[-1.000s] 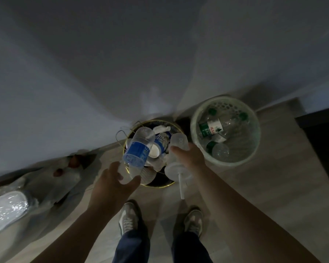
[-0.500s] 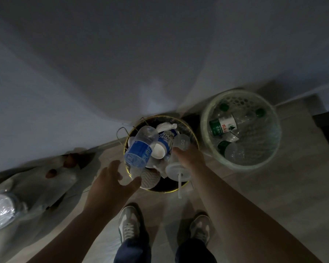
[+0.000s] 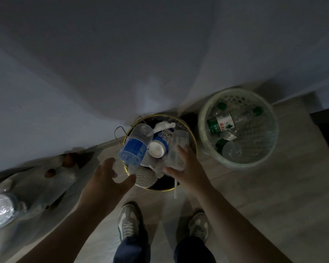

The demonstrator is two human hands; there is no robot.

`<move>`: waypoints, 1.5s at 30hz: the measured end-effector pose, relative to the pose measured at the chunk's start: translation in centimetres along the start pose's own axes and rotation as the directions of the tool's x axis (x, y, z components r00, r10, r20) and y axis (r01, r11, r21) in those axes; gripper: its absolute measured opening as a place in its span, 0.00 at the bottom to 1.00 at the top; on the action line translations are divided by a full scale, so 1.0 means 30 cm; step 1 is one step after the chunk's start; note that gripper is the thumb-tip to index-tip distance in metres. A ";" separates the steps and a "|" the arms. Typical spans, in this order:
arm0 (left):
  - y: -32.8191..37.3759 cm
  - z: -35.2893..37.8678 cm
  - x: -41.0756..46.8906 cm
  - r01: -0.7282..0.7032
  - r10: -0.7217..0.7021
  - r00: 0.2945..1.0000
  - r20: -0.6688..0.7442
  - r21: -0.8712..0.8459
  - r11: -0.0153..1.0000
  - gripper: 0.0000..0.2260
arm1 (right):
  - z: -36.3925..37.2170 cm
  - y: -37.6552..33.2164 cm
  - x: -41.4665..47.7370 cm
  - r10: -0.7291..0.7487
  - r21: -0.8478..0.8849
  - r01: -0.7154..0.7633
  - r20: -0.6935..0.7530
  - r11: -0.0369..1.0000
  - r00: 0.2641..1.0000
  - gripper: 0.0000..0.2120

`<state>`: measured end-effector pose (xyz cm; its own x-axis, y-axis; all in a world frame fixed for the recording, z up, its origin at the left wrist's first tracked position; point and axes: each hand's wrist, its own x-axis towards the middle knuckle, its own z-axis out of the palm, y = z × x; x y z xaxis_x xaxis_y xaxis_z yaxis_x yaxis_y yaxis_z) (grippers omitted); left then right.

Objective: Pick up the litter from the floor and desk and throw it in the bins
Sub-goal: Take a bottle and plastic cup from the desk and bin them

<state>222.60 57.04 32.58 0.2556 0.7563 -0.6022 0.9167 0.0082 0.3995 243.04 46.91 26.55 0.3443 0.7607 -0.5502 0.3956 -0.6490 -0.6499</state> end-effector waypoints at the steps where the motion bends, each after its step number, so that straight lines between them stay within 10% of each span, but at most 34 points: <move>1: 0.001 -0.001 0.000 -0.003 0.003 1.000 0.003 -0.004 1.000 0.32 | 0.007 0.001 0.006 0.011 -0.076 -0.009 0.024 0.997 1.000 0.41; 11: -0.011 -0.004 0.017 -0.008 0.008 1.000 -0.023 0.018 1.000 0.33 | 0.012 -0.034 0.202 0.295 -0.223 -0.257 0.156 0.940 0.943 0.38; 22: 0.137 -0.026 0.022 -0.073 0.076 0.993 -0.088 0.037 0.997 0.30 | -0.121 0.020 -0.063 0.115 -0.062 -0.123 -0.124 0.990 0.986 0.29; 35: 0.645 0.092 0.030 -0.313 0.308 0.950 0.053 0.162 0.936 0.23 | -0.507 0.200 -0.319 0.255 -0.285 -0.303 -0.194 0.909 0.947 0.22; 45: 1.014 0.405 0.016 -0.465 0.407 0.869 0.281 0.185 0.866 0.24 | -0.704 0.399 -0.449 0.359 -0.145 -0.407 -0.274 0.902 0.892 0.24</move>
<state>254.34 49.72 36.04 0.6814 0.4770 -0.5551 0.7316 -0.4653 0.4982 261.12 28.76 37.26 0.6825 0.4443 -0.5804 0.3399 -0.8959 -0.2861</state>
